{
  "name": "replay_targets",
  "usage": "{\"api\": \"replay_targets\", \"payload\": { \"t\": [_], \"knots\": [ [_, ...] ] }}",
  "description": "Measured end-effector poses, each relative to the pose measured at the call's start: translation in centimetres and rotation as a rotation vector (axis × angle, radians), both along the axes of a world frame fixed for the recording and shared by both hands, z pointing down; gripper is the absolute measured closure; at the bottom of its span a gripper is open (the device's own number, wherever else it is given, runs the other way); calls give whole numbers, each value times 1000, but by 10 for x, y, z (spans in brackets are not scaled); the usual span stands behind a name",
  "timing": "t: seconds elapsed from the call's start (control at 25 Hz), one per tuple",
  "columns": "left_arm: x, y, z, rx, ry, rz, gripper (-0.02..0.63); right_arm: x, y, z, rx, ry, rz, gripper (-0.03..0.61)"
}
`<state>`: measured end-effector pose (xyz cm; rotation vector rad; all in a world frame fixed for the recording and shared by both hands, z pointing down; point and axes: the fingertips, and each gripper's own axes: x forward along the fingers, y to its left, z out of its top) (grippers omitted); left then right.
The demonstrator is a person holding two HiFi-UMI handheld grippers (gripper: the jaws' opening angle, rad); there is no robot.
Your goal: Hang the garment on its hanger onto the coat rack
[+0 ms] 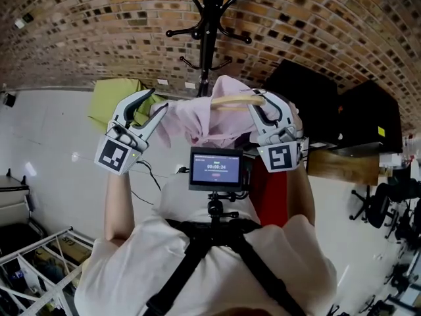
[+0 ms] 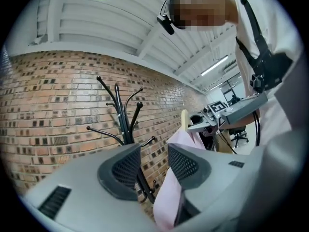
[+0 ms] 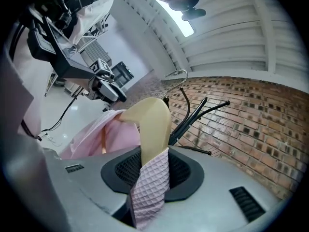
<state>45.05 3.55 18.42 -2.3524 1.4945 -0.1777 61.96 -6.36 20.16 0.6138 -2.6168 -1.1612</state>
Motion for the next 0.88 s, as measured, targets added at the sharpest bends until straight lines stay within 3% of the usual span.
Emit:
{"api": "replay_targets", "payload": {
  "t": [0.12, 0.32, 0.68, 0.88],
  "knots": [
    [-6, 0, 13, -11, -60, -6, 436, 1, -1, 4, 4, 0, 13, 477],
    [-3, 6, 37, -67, -72, -19, 436, 9, -5, 4, -19, -5, 35, 477],
    [-13, 7, 55, -76, 22, -75, 436, 12, -21, -2, -25, -31, 52, 476],
    [-17, 1, 62, -113, 47, -120, 437, 4, -31, -5, -60, -43, -21, 476]
  ]
}}
